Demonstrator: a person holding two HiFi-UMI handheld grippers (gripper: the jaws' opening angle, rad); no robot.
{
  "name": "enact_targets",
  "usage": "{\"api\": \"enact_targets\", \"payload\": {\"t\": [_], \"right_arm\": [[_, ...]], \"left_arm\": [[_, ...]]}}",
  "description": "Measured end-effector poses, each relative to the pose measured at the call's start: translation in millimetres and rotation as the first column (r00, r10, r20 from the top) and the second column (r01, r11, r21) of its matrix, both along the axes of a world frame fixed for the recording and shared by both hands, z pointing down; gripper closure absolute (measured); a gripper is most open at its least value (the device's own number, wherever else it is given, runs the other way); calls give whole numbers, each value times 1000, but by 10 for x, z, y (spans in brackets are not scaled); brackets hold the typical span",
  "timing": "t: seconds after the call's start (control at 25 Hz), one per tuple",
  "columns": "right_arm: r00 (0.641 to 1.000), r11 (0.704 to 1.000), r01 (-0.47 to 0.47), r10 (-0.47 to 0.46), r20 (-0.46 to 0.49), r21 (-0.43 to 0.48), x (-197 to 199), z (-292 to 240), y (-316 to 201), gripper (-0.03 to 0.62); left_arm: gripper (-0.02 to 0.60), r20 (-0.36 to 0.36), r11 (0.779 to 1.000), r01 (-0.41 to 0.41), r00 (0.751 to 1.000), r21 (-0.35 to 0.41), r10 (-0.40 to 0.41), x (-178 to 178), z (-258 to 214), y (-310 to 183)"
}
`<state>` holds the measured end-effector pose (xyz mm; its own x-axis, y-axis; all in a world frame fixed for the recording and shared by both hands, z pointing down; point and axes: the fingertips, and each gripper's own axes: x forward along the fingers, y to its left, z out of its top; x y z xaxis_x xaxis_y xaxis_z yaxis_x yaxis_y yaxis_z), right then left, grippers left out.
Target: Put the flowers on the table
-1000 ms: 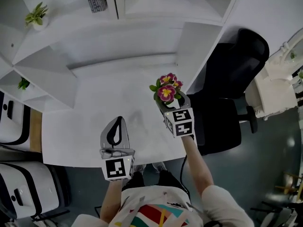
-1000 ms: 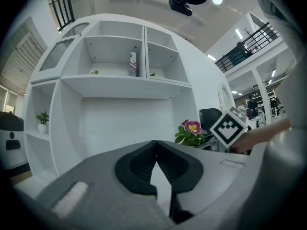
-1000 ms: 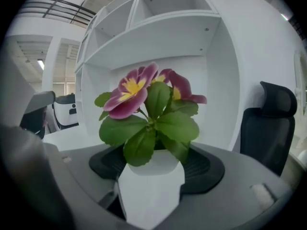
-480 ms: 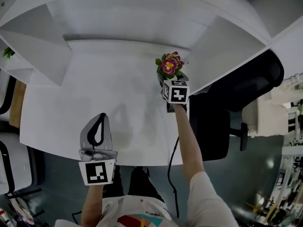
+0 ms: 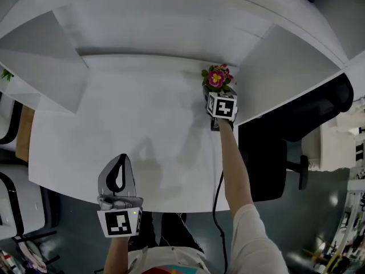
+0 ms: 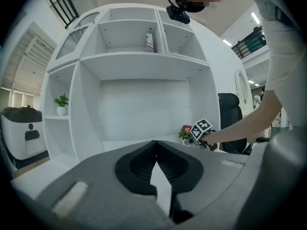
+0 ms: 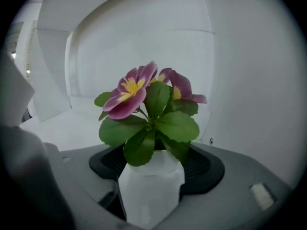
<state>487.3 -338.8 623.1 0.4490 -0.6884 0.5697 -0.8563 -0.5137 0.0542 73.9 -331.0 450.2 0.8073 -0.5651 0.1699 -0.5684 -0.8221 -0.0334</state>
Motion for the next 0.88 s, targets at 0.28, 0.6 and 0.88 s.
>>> {"api": "enact_targets", "payload": {"t": [0.28, 0.6, 0.88], "right_arm": [[1000, 1000, -12, 12, 10, 10, 58, 19, 1, 264], [999, 1000, -24, 24, 29, 17, 65, 34, 39, 264], [998, 1000, -19, 18, 58, 23, 52, 30, 53, 263]], "left_arm": [[577, -16, 1000, -22, 1000, 20, 22, 105, 10, 15], [577, 6, 999, -46, 999, -18, 46, 194, 104, 138], [577, 12, 998, -52, 999, -24, 52, 200, 147, 188]]}}
